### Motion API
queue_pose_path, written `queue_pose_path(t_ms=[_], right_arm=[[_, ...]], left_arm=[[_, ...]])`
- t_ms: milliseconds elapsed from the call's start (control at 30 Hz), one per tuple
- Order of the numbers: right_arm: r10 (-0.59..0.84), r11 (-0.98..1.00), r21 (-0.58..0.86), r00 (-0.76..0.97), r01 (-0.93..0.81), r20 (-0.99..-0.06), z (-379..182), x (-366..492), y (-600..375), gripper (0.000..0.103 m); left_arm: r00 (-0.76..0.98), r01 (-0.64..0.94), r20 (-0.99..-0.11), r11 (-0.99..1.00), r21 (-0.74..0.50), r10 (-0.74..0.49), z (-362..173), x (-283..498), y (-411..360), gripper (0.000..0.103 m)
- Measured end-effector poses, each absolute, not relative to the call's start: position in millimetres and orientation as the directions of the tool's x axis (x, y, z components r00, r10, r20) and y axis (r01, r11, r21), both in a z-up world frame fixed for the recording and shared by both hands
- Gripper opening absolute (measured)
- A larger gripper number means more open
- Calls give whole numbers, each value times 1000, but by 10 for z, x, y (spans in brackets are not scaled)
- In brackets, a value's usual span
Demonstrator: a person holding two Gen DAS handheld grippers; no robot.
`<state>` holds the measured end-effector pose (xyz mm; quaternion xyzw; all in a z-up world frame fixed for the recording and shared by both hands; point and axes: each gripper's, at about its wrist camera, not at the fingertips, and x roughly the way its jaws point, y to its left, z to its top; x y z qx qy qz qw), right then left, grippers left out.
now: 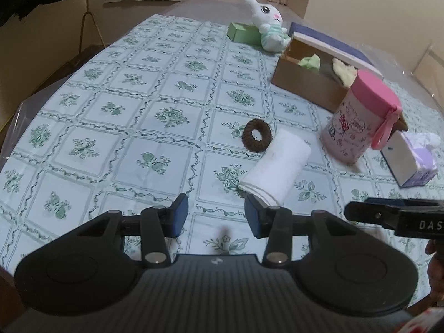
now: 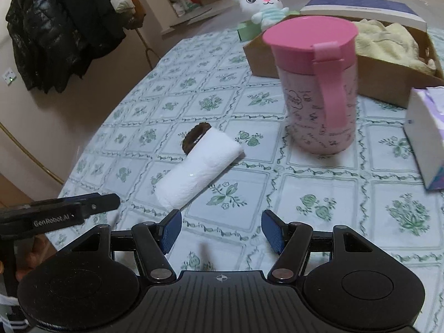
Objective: Organize soft objects
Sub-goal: 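Move both open tools back toward the white towel and brown hair tie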
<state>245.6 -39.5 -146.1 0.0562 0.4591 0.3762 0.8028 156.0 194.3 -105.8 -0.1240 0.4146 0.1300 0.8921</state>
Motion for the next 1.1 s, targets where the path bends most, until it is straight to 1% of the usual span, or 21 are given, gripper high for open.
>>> queue_pose_path(t_ms=[33,200,533,667,767,833,867,967,1100], right_arm=[[653,713,433,299,-551,-696,-1475,2472,-364,64],[648,723,437,305,-535,-698,-1534,2592,-243,64],[660,712,456,289,-534,-693,-1632,2649,222,64],[624,751,446,302,-486,-721,-1700,2675,437,64],[600,772,419,329,-479,-729,-1731,2673,533,64],[589,770,380,344,-512,-731,-1735,2658,597,63],[583,768,357,348,-532,-734,-1739,2650,620,59],[566,751,300,340,-589,-751,-1745,2649,629,53],[535,725,235,313,-648,-785,-1715,2713,543,52]], left_arm=[[621,-329,-773,938,-106,131,-1083,1594,1931,38],[623,-292,-776,950,-110,102,-1190,1736,1895,38],[591,-350,-787,935,-56,174,-1283,1836,2186,38],[588,-359,-788,932,-51,183,-1296,1857,2269,38],[586,-358,-790,932,-51,181,-1308,1870,2297,38],[585,-355,-791,933,-51,180,-1321,1877,2305,38],[585,-353,-792,934,-52,177,-1328,1881,2309,38],[583,-349,-794,935,-58,169,-1353,1896,2309,38],[587,-336,-796,939,-72,149,-1373,1911,2288,38]])
